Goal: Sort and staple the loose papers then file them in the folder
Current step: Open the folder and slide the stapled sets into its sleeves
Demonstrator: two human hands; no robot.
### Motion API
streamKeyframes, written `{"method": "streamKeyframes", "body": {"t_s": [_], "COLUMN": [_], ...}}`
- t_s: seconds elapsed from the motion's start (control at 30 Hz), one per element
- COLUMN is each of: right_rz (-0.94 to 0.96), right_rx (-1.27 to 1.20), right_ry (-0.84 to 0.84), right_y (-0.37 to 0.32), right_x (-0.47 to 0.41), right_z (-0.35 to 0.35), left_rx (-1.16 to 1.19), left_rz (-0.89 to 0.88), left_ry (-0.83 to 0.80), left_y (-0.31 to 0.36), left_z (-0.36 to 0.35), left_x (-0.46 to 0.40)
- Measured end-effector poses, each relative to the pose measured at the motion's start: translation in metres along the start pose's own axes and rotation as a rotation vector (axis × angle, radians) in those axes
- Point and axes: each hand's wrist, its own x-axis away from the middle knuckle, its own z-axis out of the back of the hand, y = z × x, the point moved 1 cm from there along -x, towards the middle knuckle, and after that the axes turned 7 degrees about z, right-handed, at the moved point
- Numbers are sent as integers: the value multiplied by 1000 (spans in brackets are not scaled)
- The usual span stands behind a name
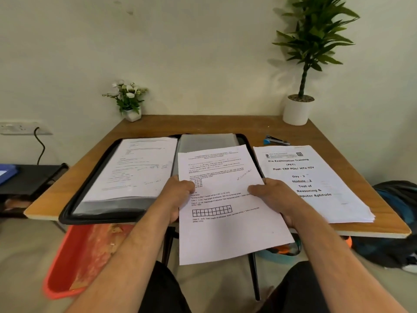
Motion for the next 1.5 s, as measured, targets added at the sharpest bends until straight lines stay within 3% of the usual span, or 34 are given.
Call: {"method": "streamKeyframes", "body": {"t_s": [0.17,0.27,0.37,0.47,0.6,0.73,0.8,0.93,1.07,1.3,1.4,1.5], "right_rz": [124,158,222,260,252,207,180,164,103,96,90,71], "right_rx": [174,144,127,70,10,-343,-398,-278,-359,-393,-387,-390], "right_ry": [105,143,192,186,149,52,-34,-59,-92,-57,62,149], "right_y": [3,1,-3,-8,-7,-8,-8,1,7,14,20,24], "right_x": [-2,-5,-5,-5,2,8,8,3,0,0,-1,-1], "right_z": [-7,-11,-18,-22,-29,-37,-39,-40,-30,-39,-33,-23], "left_rx": [-167,-337,-151,108,-167,-352,-358,-270,-39,-65,-324,-934], "left_rz": [-117,-296,-406,-299,-353,-508,-538,-466,-295,-318,-450,-571], "left_ry": [130,203,92,-163,-263,-127,-84,-116,-236,-236,-173,-81], "left_y": [15,27,32,29,17,0,-4,-10,-10,-15,-12,-3], "left_z": [-6,-10,-17,-26,-42,-55,-61,-67,-59,-52,-40,-18], "left_x": [6,15,29,33,32,31,33,32,31,29,23,16]}}
